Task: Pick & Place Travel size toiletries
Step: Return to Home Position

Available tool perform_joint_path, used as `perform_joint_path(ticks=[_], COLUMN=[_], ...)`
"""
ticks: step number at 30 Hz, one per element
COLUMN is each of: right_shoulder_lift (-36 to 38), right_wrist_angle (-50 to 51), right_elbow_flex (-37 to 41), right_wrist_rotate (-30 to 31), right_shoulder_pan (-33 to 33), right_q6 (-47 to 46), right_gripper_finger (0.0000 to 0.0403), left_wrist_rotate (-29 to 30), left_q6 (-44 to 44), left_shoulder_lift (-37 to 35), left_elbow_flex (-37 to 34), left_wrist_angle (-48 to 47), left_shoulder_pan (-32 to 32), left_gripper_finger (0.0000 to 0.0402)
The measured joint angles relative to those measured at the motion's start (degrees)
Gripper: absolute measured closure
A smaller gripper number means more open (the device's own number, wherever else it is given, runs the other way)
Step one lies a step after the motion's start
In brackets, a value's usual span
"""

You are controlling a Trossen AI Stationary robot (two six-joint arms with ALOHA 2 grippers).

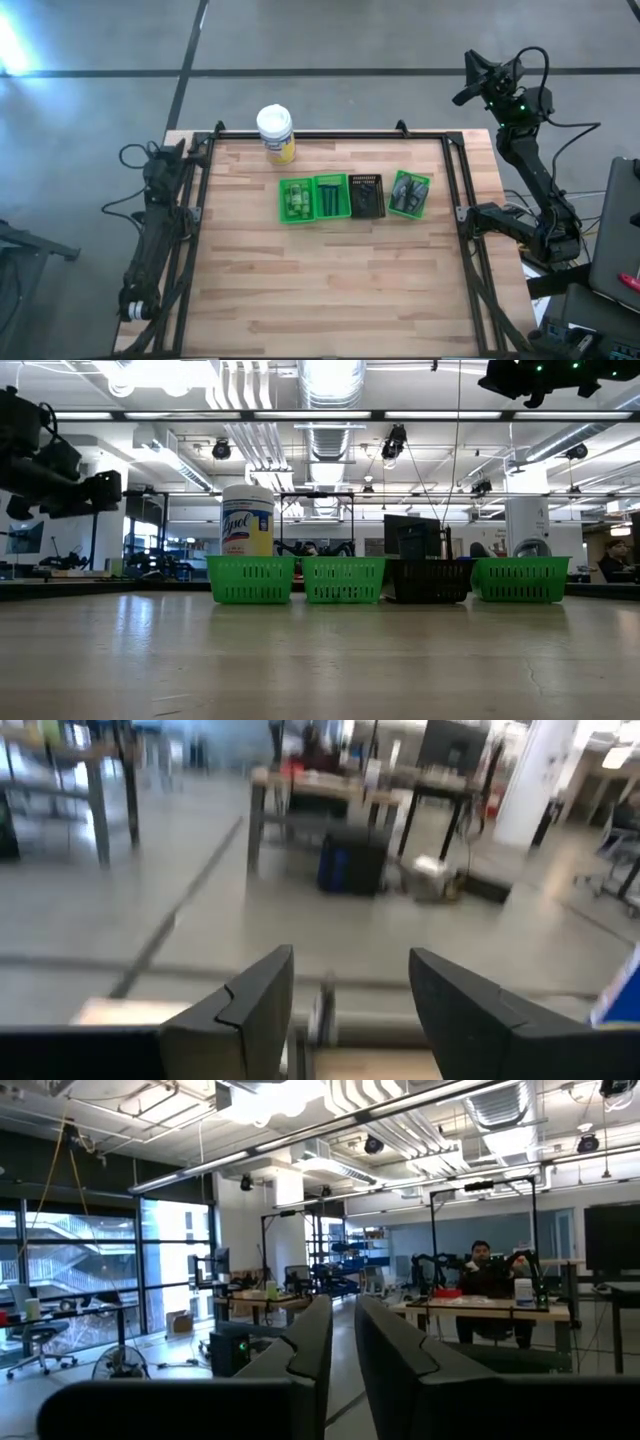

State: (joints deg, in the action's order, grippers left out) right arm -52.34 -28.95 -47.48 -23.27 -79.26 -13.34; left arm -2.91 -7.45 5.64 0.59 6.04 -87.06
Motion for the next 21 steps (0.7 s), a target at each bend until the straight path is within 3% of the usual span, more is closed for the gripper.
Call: perform_joint_path(ticks=[21], right_shoulder_lift=[0.0], right_wrist_angle=[0.01], right_elbow_flex=[0.0], right_wrist_rotate=[-0.02], right_shoulder_pan=[0.0], right_q6=[0.0], right_gripper_finger=[0.03], left_wrist_rotate=[-0.18], left_q6=[-1.35], left_shoulder_lift=[0.25], left_elbow_flex=[-0.12], left_wrist_angle=[-4.63], left_shoulder_pan=[0.25], left_gripper_finger=[0.0197])
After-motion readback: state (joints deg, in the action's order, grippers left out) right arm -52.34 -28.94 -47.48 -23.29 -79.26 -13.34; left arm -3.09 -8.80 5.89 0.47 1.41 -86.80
